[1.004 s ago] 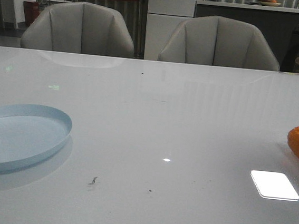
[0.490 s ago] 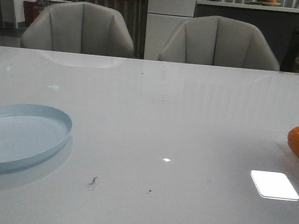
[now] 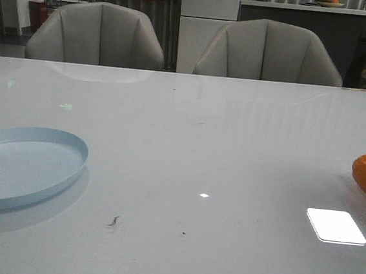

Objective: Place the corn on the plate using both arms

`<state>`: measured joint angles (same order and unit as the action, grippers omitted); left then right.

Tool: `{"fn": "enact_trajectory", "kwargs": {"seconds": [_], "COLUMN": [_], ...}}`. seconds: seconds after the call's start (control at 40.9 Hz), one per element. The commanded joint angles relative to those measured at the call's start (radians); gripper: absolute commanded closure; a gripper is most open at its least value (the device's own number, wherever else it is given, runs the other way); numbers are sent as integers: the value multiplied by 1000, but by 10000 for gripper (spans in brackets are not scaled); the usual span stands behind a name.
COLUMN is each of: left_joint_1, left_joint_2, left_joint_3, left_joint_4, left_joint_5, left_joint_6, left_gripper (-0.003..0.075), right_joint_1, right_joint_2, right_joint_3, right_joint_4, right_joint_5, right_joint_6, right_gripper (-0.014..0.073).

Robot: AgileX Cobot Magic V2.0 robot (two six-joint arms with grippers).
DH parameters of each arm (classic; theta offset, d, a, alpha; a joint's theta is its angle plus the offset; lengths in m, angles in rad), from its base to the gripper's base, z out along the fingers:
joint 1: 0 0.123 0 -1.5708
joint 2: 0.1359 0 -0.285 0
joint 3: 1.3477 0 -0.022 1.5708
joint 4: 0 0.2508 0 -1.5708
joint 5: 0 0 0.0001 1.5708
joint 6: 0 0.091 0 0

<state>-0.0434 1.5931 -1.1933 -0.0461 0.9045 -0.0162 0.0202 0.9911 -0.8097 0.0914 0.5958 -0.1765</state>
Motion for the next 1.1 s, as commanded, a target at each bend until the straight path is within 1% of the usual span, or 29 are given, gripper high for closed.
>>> {"fn": "enact_trajectory", "kwargs": {"seconds": [0.0, 0.196, 0.392, 0.759, 1.077], "left_joint_1": [-1, -1, -1, -1, -1], "left_joint_2": [61, 198, 278, 314, 363], "left_joint_3": [-104, -181, -184, -184, -184], "left_joint_4": [-20, -19, -19, -20, -20], "left_joint_5": [33, 37, 38, 22, 35], "left_joint_6": [-13, -13, -13, -13, -13], "left_gripper": [159, 159, 159, 159, 160], "right_joint_1": [-1, -1, -1, -1, -1], "right_joint_2": [-6, -7, -7, -7, -6], "right_joint_3": [-35, -35, -35, -35, -35], "right_joint_4": [2, 2, 2, 2, 2], "right_joint_5": [-64, -63, -63, -64, -64], "right_joint_6": [-11, -11, -11, -11, -11], "right_gripper": [43, 43, 43, 43, 43]}}
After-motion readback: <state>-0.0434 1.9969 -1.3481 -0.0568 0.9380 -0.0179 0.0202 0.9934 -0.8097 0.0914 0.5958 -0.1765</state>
